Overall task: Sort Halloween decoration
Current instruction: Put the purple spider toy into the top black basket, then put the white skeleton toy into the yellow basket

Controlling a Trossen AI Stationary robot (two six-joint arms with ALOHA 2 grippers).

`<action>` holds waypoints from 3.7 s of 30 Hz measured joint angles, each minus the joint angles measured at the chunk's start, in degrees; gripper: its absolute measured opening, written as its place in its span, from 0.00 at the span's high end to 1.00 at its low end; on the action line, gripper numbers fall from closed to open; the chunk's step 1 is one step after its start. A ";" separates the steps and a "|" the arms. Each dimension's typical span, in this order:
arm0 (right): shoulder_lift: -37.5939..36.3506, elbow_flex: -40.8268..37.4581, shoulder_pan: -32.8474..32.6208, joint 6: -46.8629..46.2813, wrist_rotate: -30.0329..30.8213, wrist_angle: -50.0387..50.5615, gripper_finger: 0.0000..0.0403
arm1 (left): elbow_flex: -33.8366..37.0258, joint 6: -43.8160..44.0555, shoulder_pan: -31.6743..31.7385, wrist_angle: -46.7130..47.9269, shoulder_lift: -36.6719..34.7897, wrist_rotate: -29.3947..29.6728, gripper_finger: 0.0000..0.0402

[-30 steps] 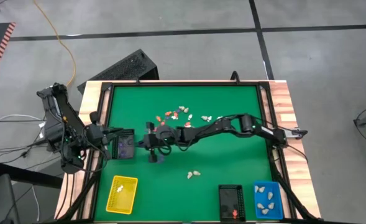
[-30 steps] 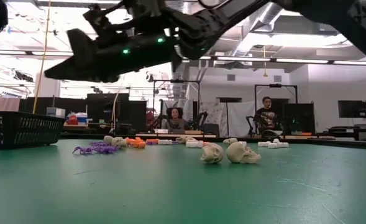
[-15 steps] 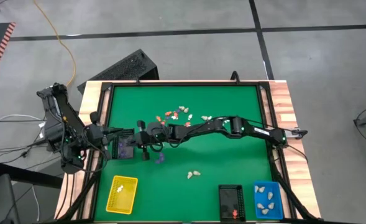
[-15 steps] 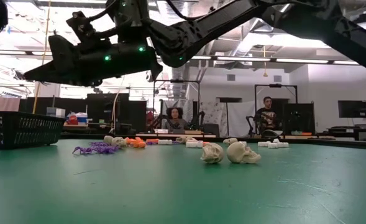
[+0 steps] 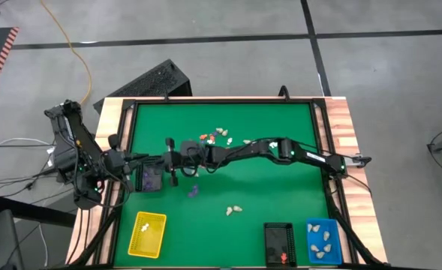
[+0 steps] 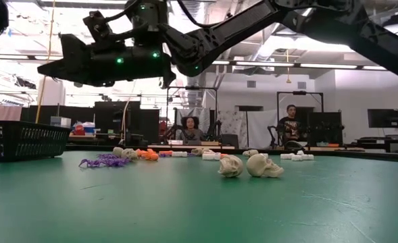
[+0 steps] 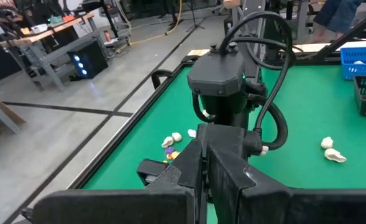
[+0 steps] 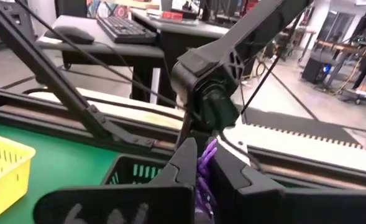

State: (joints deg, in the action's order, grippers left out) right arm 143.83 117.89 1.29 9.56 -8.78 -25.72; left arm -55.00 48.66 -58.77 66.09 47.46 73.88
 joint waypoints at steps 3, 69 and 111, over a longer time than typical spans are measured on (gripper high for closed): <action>1.54 0.66 0.43 -0.34 -0.22 -3.40 0.89 | 0.00 -0.39 -0.01 0.01 0.00 0.03 0.97; -60.92 -62.42 20.34 -0.73 5.80 47.24 0.80 | 0.00 1.55 0.01 1.98 0.00 -2.54 0.97; -53.18 -85.98 18.35 -10.38 17.28 14.56 0.43 | 0.00 3.13 0.01 3.00 0.13 0.87 0.97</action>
State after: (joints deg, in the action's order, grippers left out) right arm 90.65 31.91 19.64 -0.82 8.51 -11.16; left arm -55.00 51.80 -58.77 69.10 47.59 74.75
